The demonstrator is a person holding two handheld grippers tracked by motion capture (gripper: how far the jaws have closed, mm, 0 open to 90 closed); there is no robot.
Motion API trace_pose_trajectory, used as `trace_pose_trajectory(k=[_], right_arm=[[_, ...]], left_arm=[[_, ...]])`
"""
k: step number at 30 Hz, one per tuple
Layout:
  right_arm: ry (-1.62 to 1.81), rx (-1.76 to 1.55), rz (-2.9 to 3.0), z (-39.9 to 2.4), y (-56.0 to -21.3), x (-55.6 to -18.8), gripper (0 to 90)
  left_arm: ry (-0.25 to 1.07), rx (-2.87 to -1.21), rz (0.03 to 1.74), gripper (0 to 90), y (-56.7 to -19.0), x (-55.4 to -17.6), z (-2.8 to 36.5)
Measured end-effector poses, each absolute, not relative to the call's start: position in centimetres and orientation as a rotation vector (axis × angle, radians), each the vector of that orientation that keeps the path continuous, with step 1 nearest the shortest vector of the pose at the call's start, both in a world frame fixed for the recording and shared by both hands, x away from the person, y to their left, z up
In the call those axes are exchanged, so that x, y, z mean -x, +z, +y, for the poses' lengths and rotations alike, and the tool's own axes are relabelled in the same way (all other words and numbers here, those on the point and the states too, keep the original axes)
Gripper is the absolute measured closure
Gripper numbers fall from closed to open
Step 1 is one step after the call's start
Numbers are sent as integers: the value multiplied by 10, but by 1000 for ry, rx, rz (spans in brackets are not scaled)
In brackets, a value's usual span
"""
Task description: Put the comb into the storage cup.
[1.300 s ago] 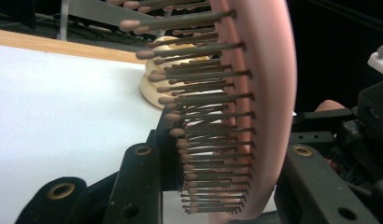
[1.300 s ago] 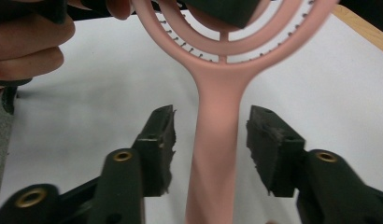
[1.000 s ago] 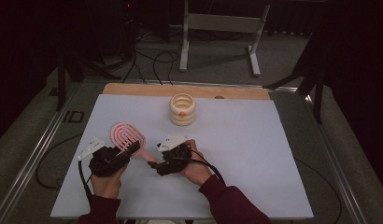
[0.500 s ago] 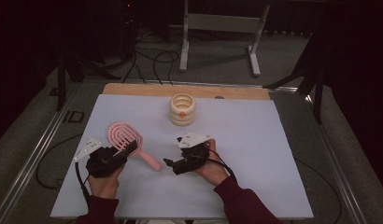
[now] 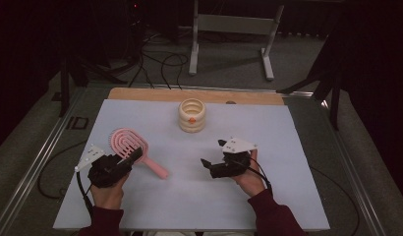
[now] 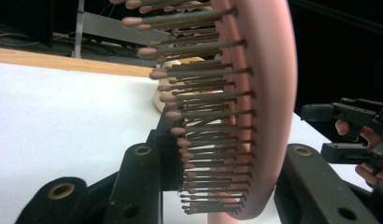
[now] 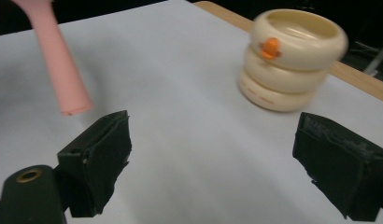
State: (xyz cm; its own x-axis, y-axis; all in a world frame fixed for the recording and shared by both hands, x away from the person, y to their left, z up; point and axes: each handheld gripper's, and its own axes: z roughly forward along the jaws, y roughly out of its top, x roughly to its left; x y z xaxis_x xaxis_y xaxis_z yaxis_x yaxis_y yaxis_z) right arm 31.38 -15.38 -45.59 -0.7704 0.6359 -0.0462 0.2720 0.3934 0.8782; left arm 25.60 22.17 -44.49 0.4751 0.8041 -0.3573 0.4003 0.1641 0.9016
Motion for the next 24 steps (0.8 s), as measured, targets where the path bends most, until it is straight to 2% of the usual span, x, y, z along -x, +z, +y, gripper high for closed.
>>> trace_pose_trajectory(k=[24], right_arm=[[1388, -968, 2027, -240, -470, -294, 93]], left_arm=[[438, -1443, 1125, 644, -434, -255, 234]])
